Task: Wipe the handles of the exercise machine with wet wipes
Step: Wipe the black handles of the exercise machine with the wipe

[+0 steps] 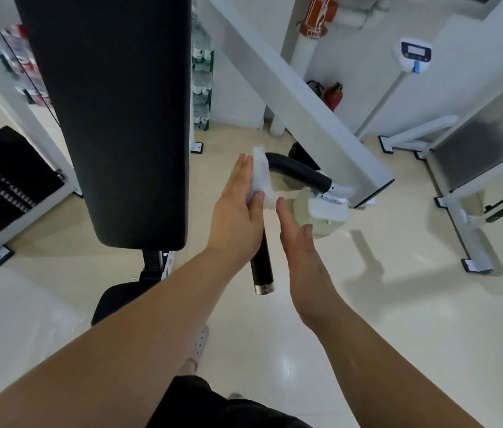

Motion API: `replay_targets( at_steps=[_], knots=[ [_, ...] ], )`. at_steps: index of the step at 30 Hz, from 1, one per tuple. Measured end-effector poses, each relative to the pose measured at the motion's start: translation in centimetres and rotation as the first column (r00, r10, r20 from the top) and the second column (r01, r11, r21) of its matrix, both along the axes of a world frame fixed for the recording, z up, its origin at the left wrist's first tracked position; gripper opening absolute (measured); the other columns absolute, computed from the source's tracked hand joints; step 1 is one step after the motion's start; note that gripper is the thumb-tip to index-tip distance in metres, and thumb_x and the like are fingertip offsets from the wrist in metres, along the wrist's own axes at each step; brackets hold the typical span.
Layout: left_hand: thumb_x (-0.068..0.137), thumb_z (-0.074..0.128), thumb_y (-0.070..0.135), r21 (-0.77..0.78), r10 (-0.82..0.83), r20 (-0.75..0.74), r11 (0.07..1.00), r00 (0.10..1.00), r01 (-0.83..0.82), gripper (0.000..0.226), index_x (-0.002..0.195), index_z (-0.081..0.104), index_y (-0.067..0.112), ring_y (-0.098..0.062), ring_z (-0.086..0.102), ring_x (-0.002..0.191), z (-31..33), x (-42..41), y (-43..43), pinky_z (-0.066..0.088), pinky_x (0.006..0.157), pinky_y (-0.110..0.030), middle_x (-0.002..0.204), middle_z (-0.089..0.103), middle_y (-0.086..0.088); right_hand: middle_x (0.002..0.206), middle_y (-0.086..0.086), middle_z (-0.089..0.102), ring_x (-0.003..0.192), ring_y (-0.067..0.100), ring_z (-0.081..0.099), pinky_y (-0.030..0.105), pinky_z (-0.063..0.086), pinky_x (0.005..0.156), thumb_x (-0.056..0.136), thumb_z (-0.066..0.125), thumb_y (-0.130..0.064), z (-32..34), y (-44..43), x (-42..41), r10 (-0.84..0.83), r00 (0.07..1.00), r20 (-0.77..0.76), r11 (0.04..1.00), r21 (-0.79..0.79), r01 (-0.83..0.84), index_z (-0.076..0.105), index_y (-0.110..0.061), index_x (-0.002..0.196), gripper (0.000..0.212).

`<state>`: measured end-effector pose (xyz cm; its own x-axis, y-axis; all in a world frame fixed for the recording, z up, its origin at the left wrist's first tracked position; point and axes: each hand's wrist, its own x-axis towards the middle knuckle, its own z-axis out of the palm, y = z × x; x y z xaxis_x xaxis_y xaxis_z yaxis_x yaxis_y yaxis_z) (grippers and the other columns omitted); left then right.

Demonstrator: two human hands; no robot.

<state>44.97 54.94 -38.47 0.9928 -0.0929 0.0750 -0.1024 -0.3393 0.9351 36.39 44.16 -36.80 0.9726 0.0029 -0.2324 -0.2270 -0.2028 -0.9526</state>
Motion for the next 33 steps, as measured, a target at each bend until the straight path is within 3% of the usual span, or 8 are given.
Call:
replay_targets(
  at_steps=[3,10,13,16,20,24,28,33],
  knots=[
    [0.103,0.048,0.010,0.107,-0.137,0.082,0.986,0.987,0.128,0.058,0.156,0.028,0.021,0.009,0.015,0.140,0.4,2.2,1.0,0.008,0.107,0.003,0.164,0.025,0.007,0.165,-0.023,0.009,0.151,-0.005,0.003,0.033,0.006,0.126,0.091,0.012,-0.075,-0.1,0.2,2.2,-0.064,0.988,0.140,0.985,-0.152,0.086,0.014,-0.036,0.156,0.076],
    [0.097,0.057,0.007,0.212,-0.472,0.017,0.863,0.882,0.458,0.053,0.147,0.048,0.020,-0.006,0.039,0.138,1.6,8.2,1.9,0.017,0.104,0.003,0.153,0.046,0.006,0.165,-0.023,0.000,0.149,-0.009,-0.009,0.016,0.001,0.121,0.090,0.006,-0.072,-2.0,-0.5,4.7,-0.374,0.912,0.170,0.853,-0.323,0.410,0.009,-0.037,0.153,0.072],
    [0.097,0.057,0.005,0.249,-0.614,-0.071,0.752,0.786,0.610,0.052,0.145,0.052,0.024,-0.005,0.043,0.135,2.3,10.8,1.5,0.023,0.103,-0.001,0.149,0.050,0.009,0.166,-0.020,0.001,0.149,-0.010,-0.007,0.009,-0.001,0.118,0.090,0.004,-0.076,-2.5,-0.3,5.0,-0.427,0.885,0.187,0.824,-0.323,0.465,0.010,-0.032,0.156,0.080],
    [0.097,0.057,0.008,0.334,-0.724,-0.104,0.620,0.682,0.709,0.051,0.145,0.052,0.025,-0.011,0.048,0.136,3.0,12.7,0.6,0.034,0.114,-0.022,0.148,0.052,0.007,0.167,-0.018,0.001,0.150,-0.007,-0.007,0.006,0.000,0.115,0.089,0.004,-0.078,-2.5,0.1,5.2,-0.436,0.878,0.196,0.808,-0.345,0.478,0.010,-0.027,0.158,0.086],
    [0.101,0.054,0.021,0.514,-0.825,-0.218,0.356,0.521,0.780,0.051,0.148,0.044,0.034,-0.014,0.045,0.139,4.4,14.5,-1.7,0.036,0.116,-0.035,0.154,0.046,0.008,0.166,-0.020,0.004,0.151,-0.003,-0.005,0.023,0.006,0.122,0.093,0.006,-0.074,-2.4,0.0,5.3,-0.457,0.858,0.234,0.783,-0.352,0.513,0.012,-0.027,0.158,0.080],
    [0.098,0.057,0.031,0.518,-0.857,-0.325,0.194,0.401,0.833,0.047,0.142,0.049,0.045,-0.014,0.060,0.111,6.1,15.2,-4.6,0.049,0.095,-0.029,0.130,0.065,0.006,0.166,-0.019,0.009,0.152,-0.001,0.002,0.038,0.013,0.126,0.096,0.009,-0.070,-2.4,-0.5,5.1,-0.469,0.848,0.247,0.773,-0.350,0.529,0.017,-0.024,0.158,0.078],
    [0.090,0.068,0.020,0.473,-0.861,-0.338,0.193,0.380,0.859,0.058,0.142,0.051,0.041,0.006,0.055,0.101,6.5,15.5,-5.0,0.038,0.082,-0.002,0.119,0.060,0.024,0.167,-0.014,0.004,0.154,0.005,-0.001,0.032,0.011,0.126,0.100,0.012,-0.063,-2.2,-0.6,4.8,-0.389,0.870,0.304,0.780,-0.394,0.487,0.011,-0.020,0.159,0.074],
    [0.089,0.073,0.030,0.345,-0.836,-0.344,0.310,0.427,0.886,0.053,0.138,0.056,0.041,0.012,0.055,0.111,5.6,15.7,-3.8,0.039,0.096,-0.011,0.122,0.060,0.029,0.168,-0.010,0.003,0.154,0.008,-0.011,0.045,0.006,0.126,0.098,0.007,-0.065,-2.7,-1.0,5.6,-0.306,0.911,0.275,0.757,-0.510,0.409,0.012,-0.021,0.159,0.075]
  ],
)
